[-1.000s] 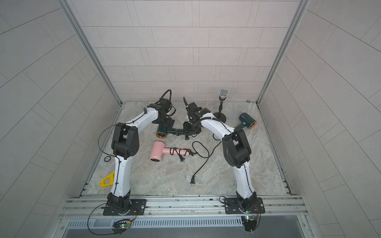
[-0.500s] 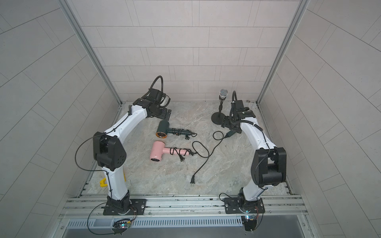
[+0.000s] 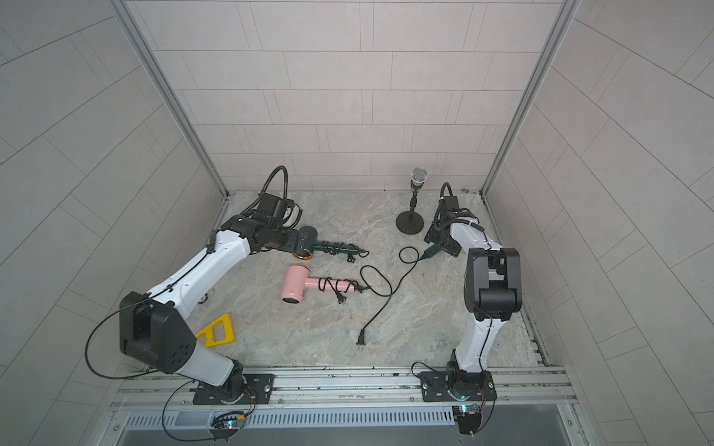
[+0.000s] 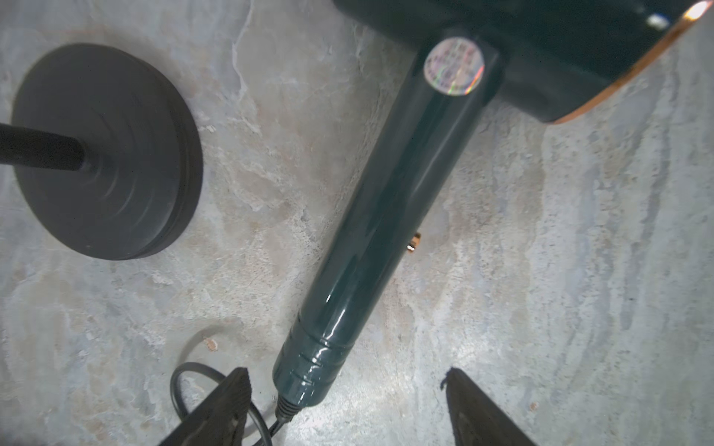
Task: Wrap the cord around the hair dryer
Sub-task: Adjust the hair dryer at the center of the board.
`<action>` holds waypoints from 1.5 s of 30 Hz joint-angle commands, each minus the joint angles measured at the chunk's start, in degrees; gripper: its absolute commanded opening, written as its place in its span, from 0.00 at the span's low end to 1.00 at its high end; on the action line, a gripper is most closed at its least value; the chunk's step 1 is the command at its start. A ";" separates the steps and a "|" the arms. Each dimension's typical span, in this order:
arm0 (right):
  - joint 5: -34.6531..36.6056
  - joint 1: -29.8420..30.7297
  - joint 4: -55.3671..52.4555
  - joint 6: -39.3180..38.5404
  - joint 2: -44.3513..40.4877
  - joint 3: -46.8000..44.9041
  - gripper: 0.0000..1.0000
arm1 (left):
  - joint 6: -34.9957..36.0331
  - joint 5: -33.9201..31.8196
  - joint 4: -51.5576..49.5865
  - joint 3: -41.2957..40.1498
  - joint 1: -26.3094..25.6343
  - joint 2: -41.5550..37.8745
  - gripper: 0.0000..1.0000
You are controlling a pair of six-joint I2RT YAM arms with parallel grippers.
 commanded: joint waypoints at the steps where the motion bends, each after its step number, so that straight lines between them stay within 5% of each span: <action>1: 2.65 0.35 -1.42 1.19 1.45 0.94 0.78 | -1.02 0.52 0.69 -1.80 -0.33 -4.16 1.00; 14: 2.24 2.06 -6.74 -3.41 9.98 8.23 0.64 | -1.37 0.39 -0.42 -3.03 -0.33 -9.70 1.00; 23: 0.78 -0.04 -5.67 -9.88 3.18 -0.74 0.38 | -2.74 0.95 -0.45 -3.67 -0.33 -10.36 1.00; 31: -2.07 -1.26 -7.35 -13.60 -3.45 -6.13 0.34 | -4.07 2.97 -0.78 -2.66 -0.33 -12.21 1.00; 34: -3.35 -1.40 -7.55 -14.17 -6.77 -9.41 0.38 | -4.53 3.70 -1.04 -2.67 -0.33 -12.56 1.00; 38: -5.23 -3.43 -8.54 -15.44 -10.39 -12.24 0.67 | -4.55 3.55 -1.19 -3.18 -0.50 -13.36 1.00; 45: -4.95 -4.16 -7.30 -14.12 -12.50 -10.66 0.70 | -5.15 3.86 -0.86 -2.75 -0.95 -13.55 1.00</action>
